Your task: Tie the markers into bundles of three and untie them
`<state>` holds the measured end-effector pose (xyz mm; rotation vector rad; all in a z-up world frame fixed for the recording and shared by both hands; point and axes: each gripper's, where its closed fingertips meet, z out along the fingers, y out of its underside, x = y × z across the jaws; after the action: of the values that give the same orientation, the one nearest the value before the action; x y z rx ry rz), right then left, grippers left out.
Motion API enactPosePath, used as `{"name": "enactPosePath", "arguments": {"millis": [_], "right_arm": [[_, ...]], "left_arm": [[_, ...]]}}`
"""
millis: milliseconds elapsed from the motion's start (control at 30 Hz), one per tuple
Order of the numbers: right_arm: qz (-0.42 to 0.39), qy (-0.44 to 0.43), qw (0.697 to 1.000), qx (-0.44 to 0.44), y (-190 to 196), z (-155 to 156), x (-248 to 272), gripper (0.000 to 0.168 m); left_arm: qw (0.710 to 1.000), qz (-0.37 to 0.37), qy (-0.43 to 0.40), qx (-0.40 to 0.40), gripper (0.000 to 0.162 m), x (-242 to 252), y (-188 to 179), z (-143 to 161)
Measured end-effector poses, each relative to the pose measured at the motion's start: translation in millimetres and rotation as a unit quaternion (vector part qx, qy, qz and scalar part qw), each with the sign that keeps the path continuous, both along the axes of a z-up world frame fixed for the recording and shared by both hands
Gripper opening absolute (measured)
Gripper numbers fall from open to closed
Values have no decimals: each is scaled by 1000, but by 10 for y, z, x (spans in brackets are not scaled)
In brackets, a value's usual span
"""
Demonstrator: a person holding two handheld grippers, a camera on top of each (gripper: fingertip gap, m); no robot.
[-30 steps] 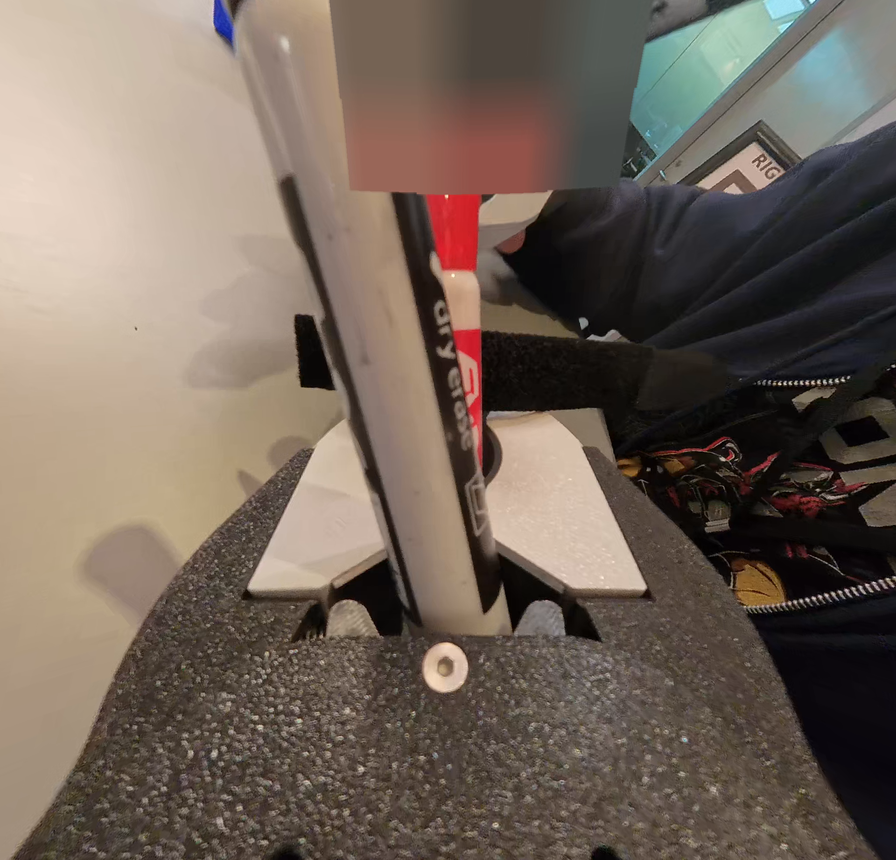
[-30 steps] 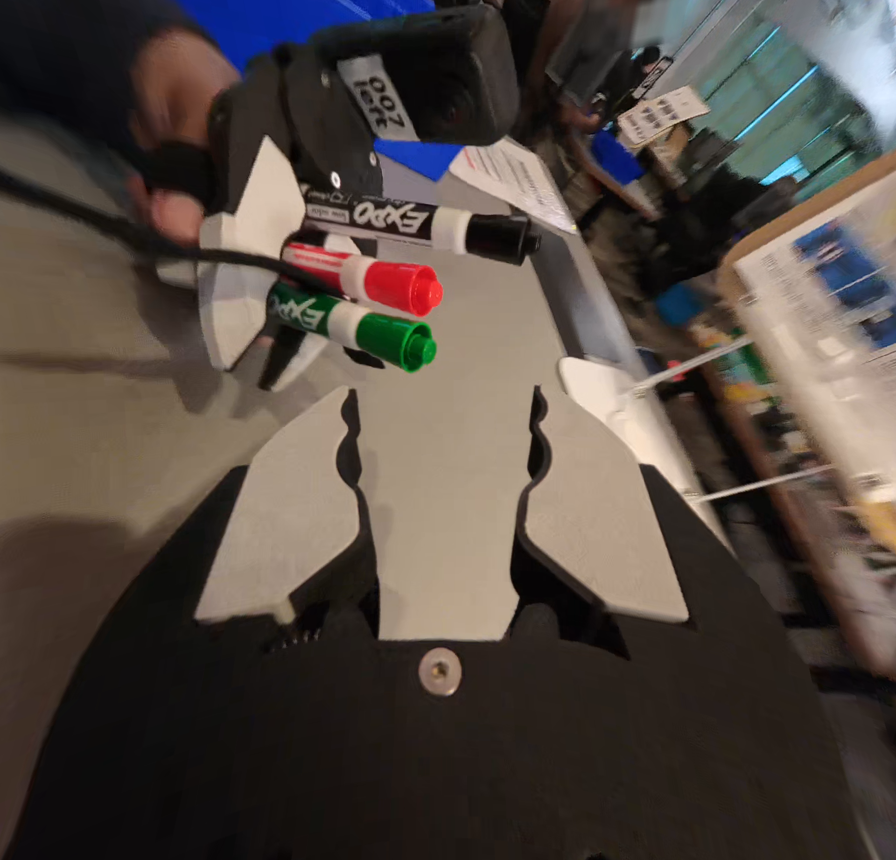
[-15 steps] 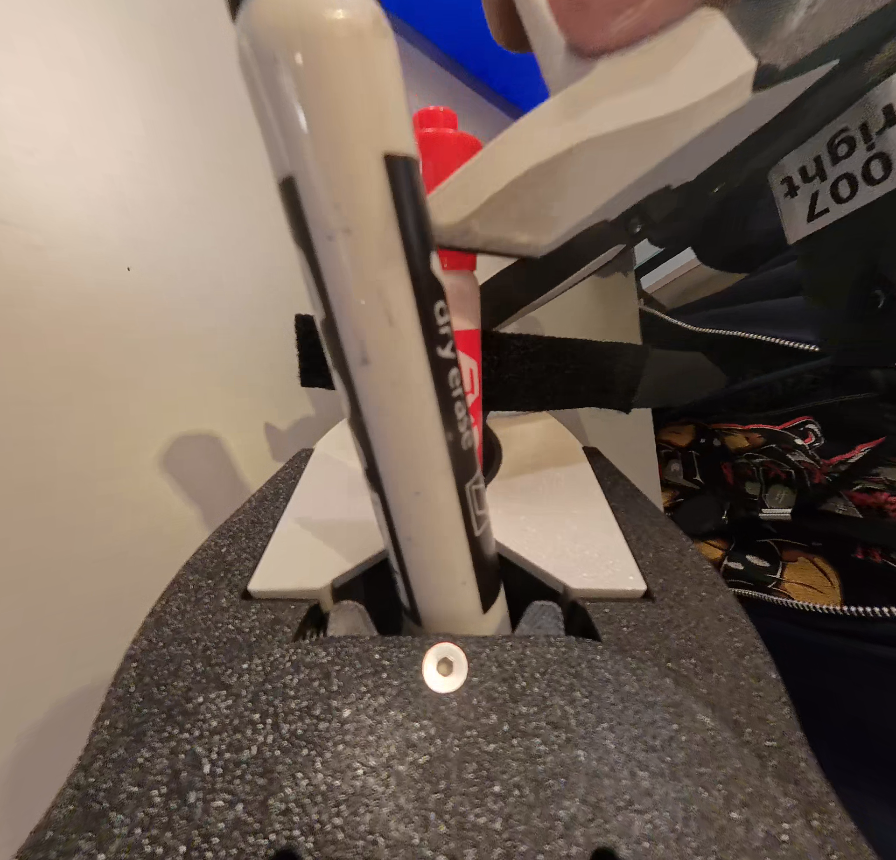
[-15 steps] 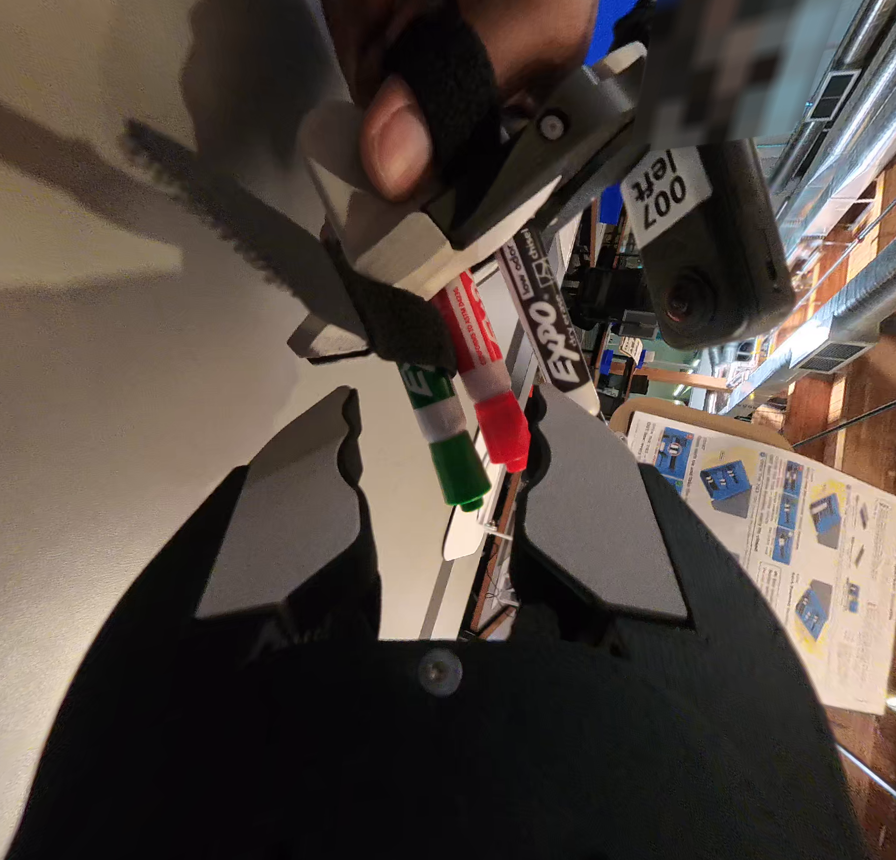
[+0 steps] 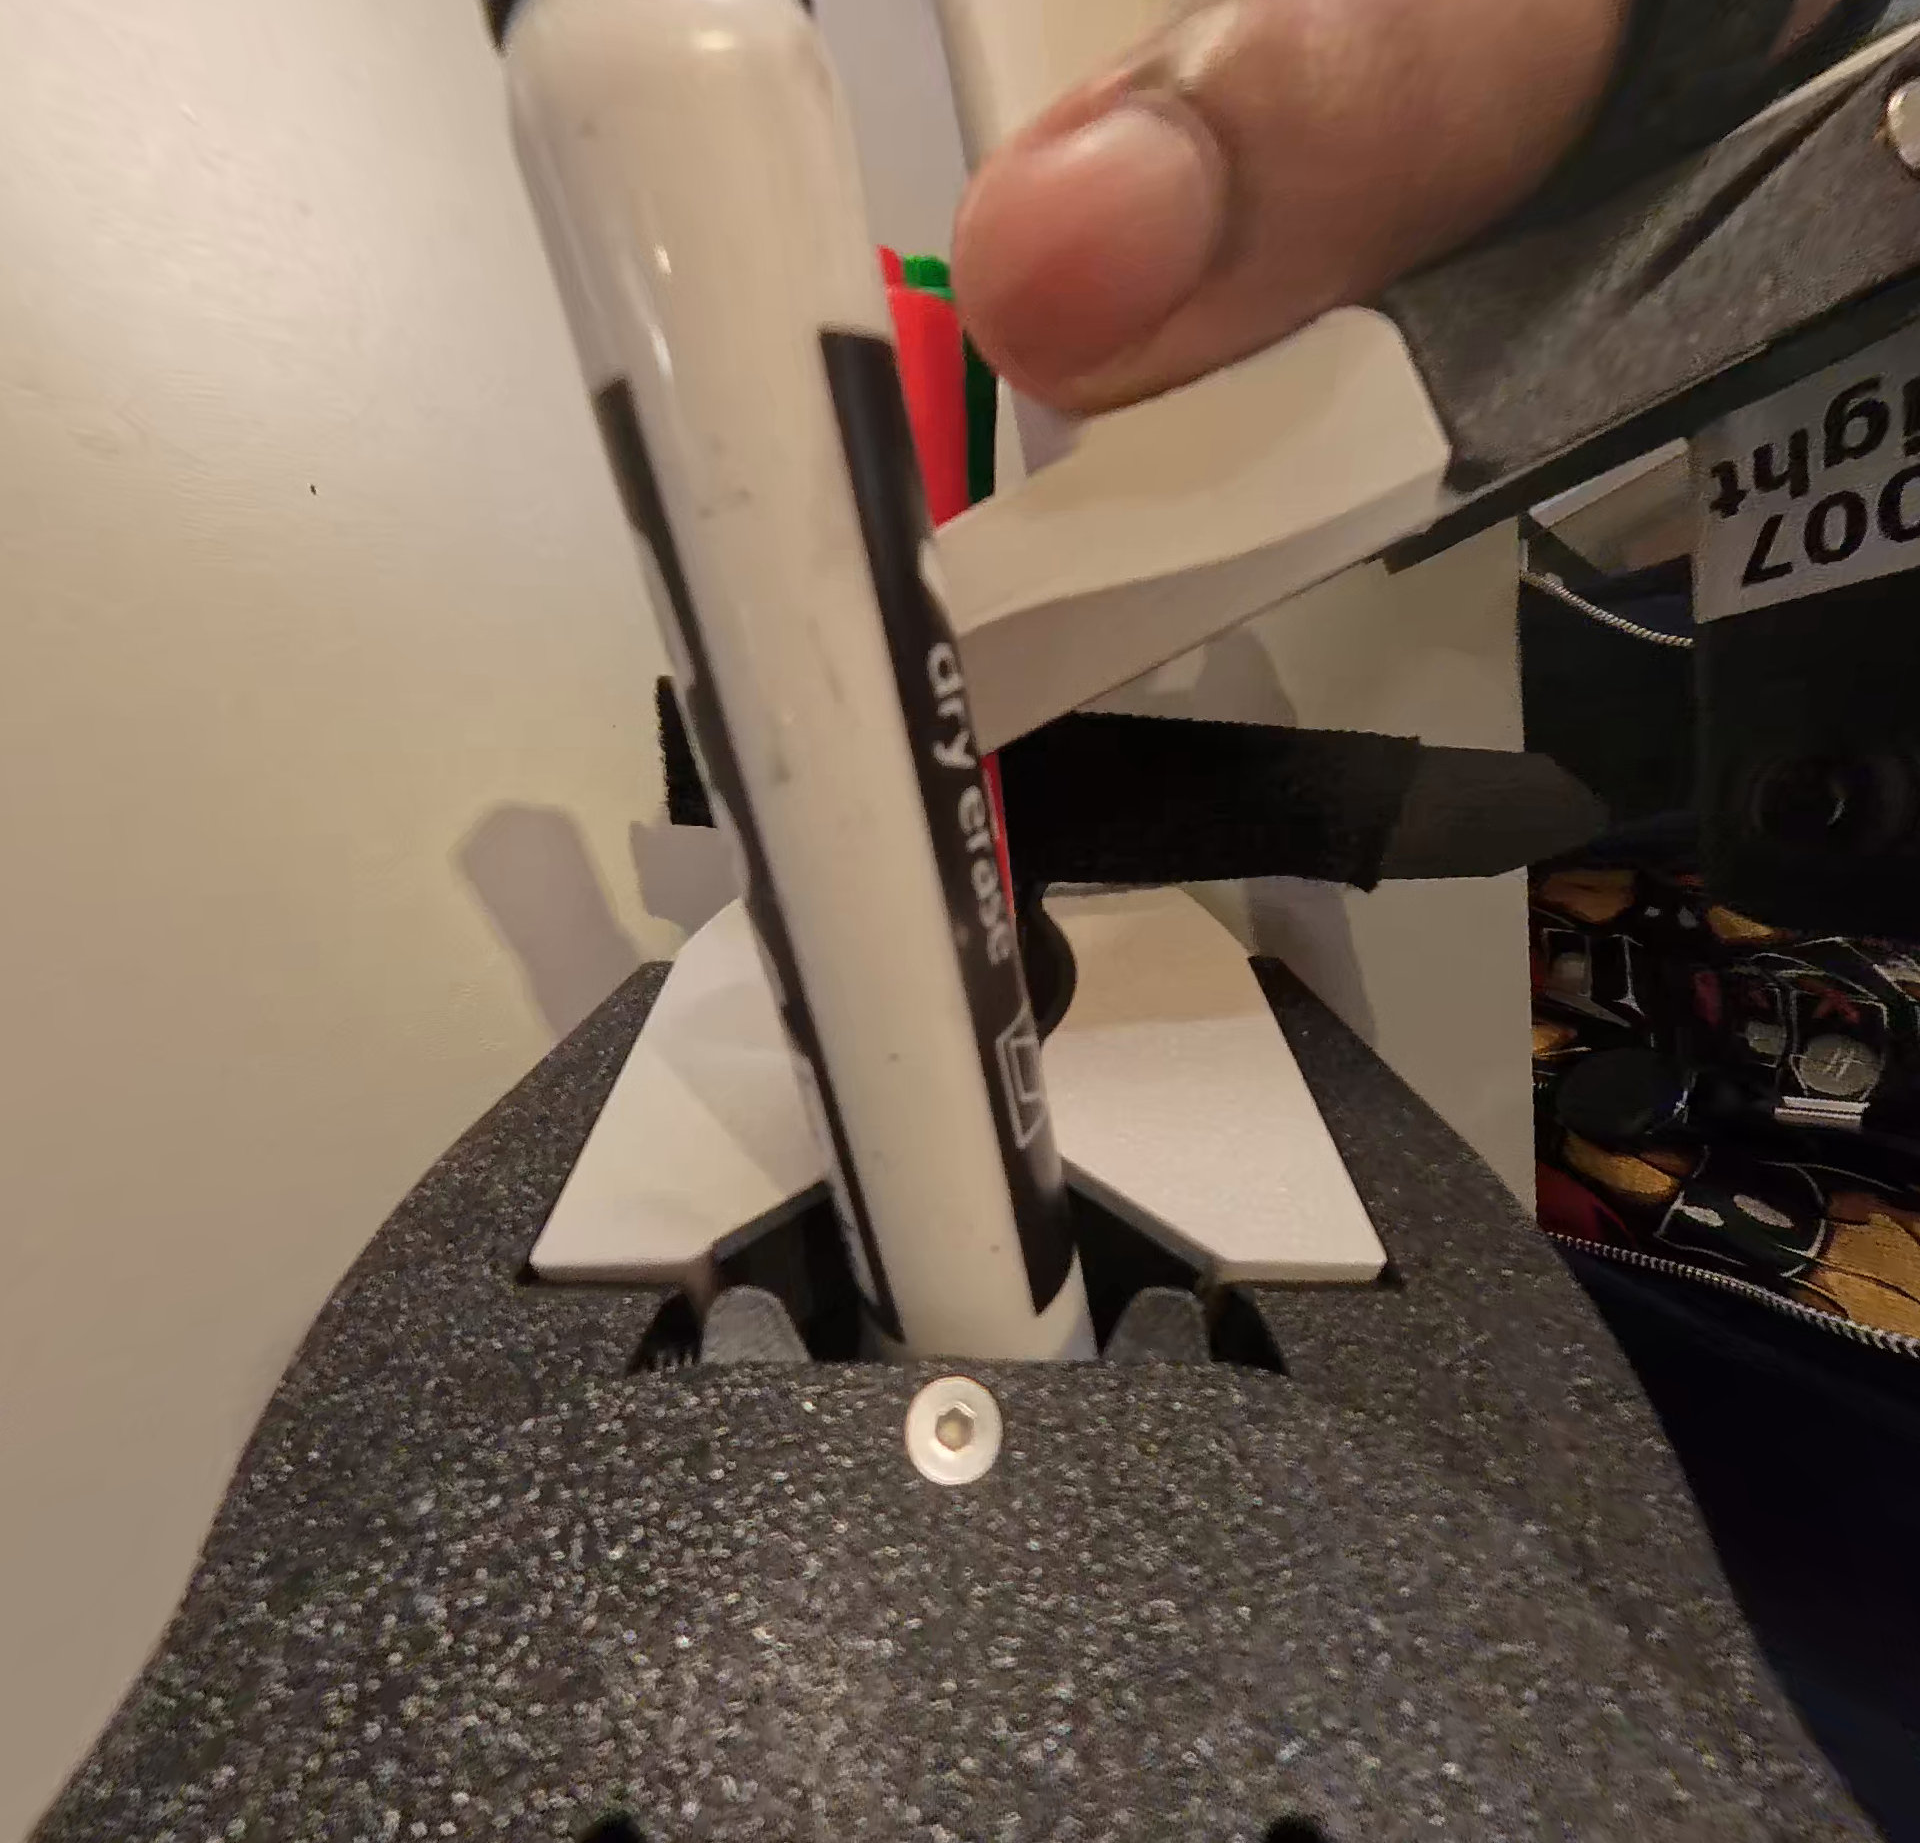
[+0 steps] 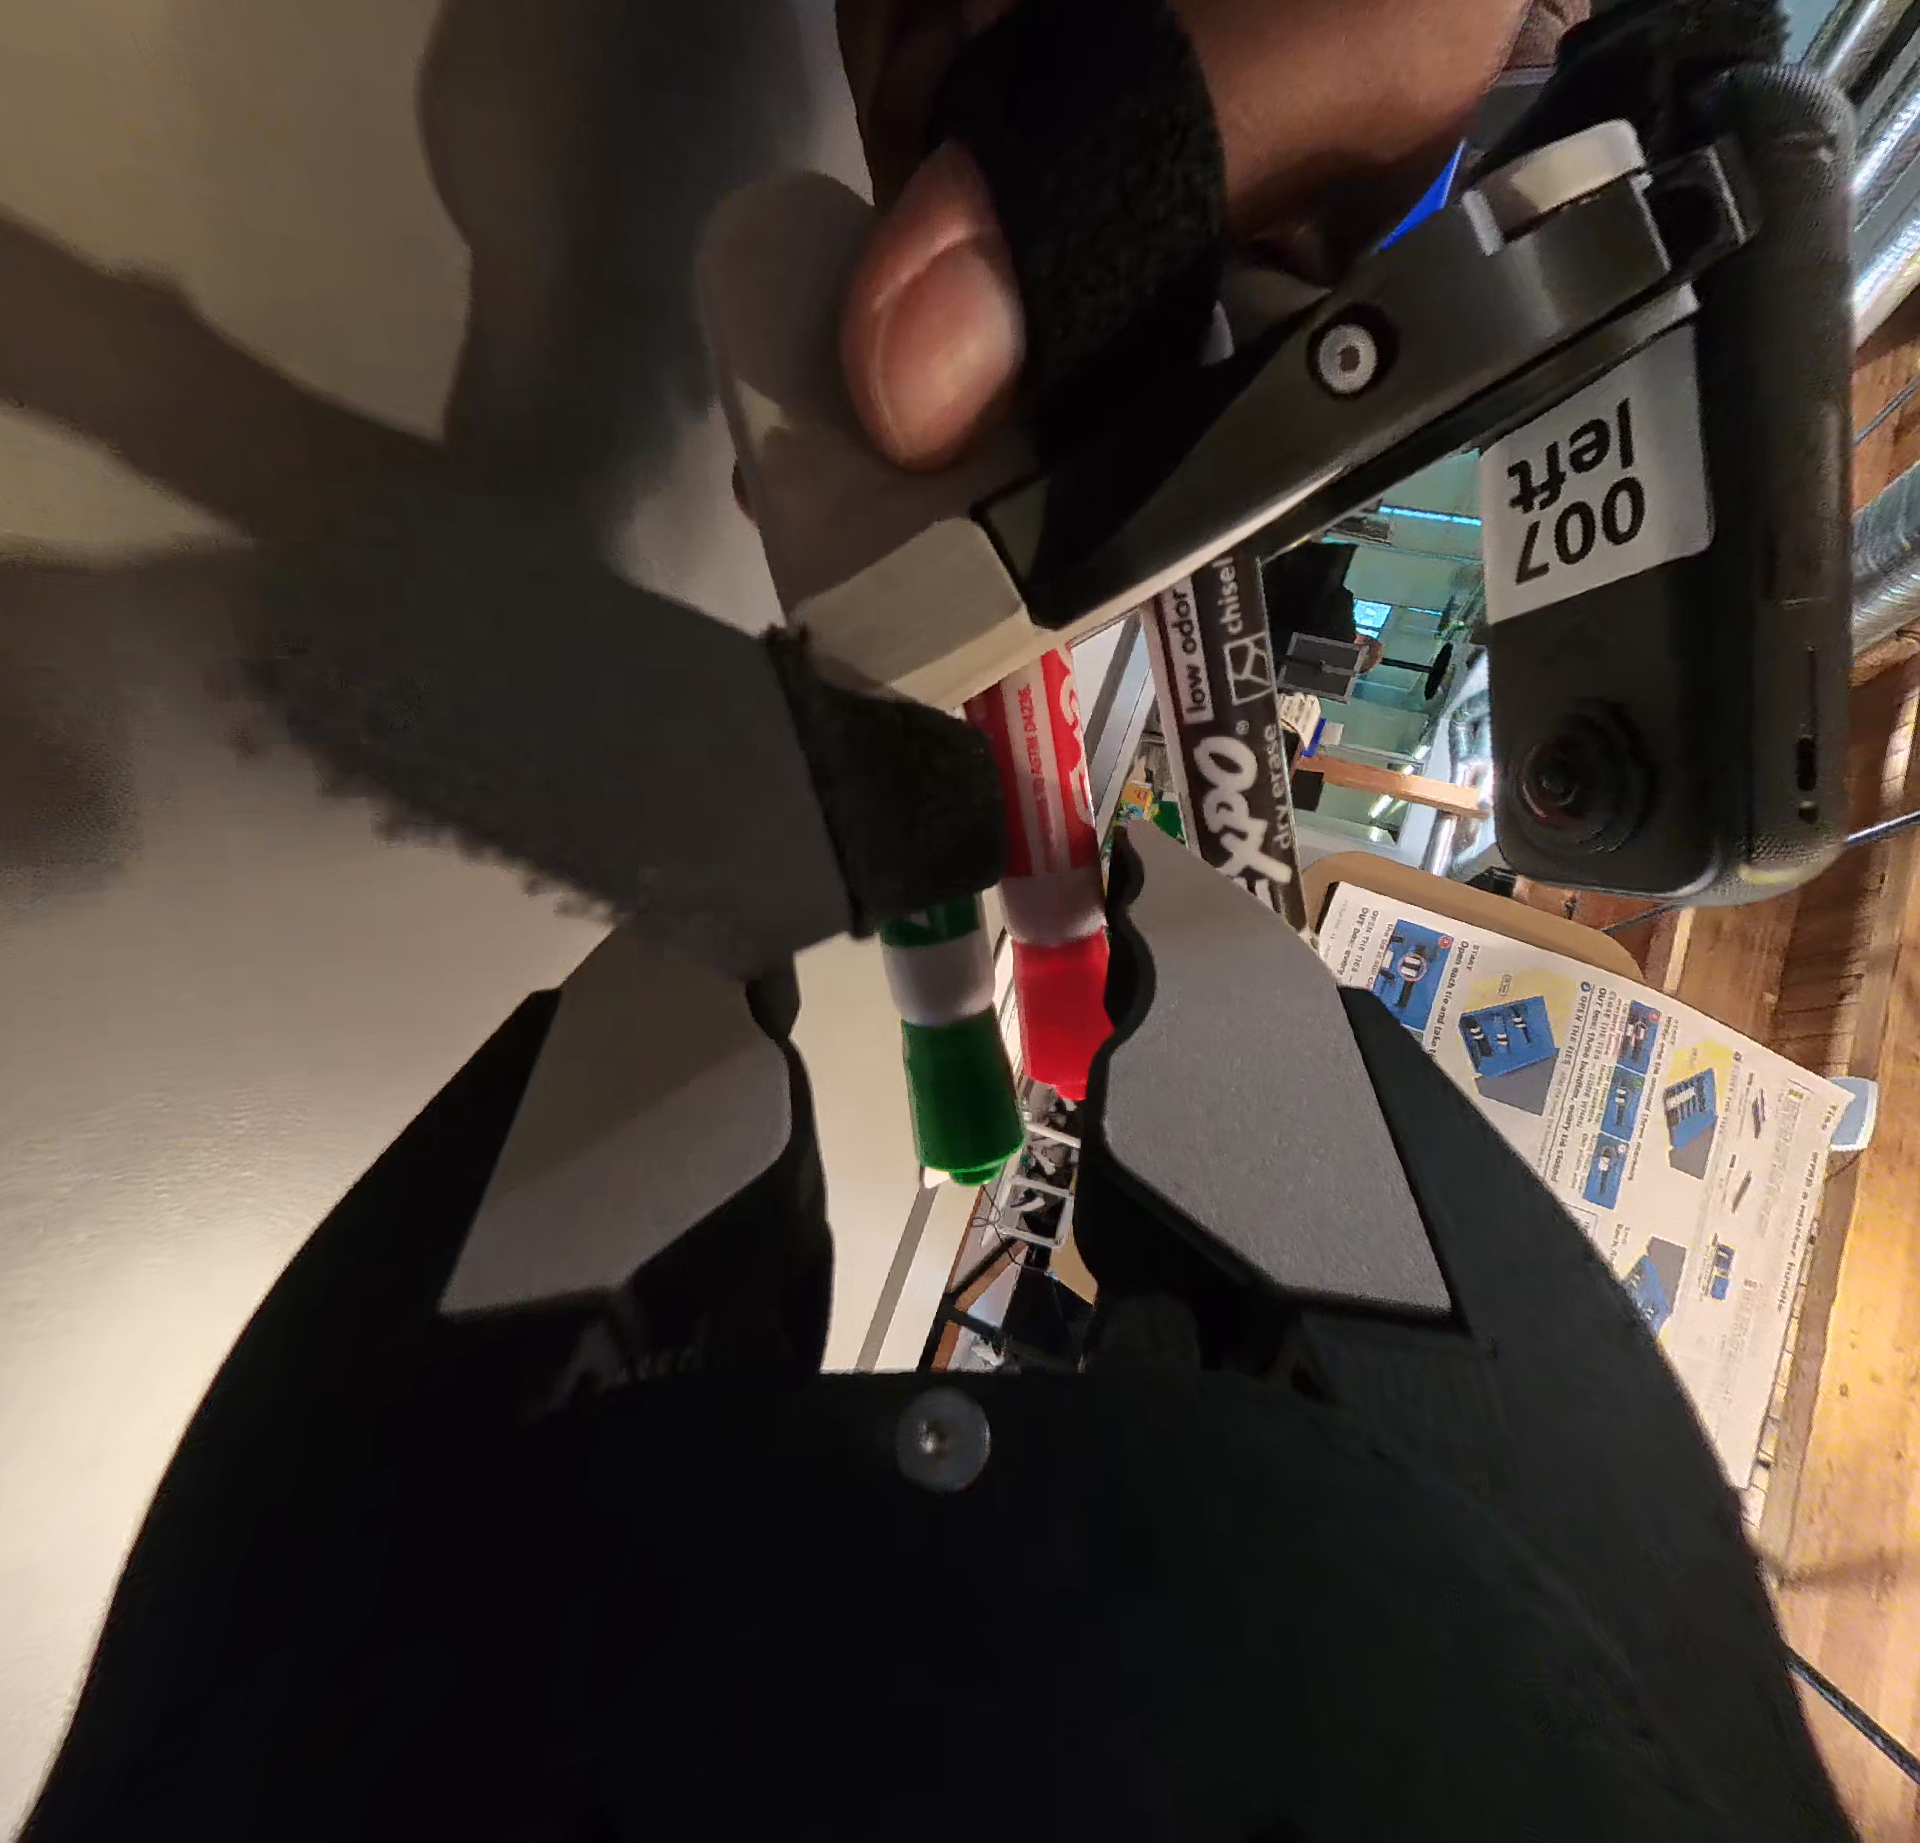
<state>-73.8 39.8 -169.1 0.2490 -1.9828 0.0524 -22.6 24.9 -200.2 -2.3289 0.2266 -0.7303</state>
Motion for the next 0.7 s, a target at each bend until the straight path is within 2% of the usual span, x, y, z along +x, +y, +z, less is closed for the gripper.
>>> {"name": "enactPosePath", "arguments": {"millis": [233,533,700], "right_arm": [[-13,37,999,10,-18,-48,-51,40],[-13,80,997,10,-16,-94,-76,38],[-1,106,994,14,-21,-64,-70,30]], "left_arm": [[999,1,34,-15,19,-9,-8,-90],[998,6,66,-22,19,-72,-12,-151],[996,2,84,-20,20,-80,-16,-164]]}}
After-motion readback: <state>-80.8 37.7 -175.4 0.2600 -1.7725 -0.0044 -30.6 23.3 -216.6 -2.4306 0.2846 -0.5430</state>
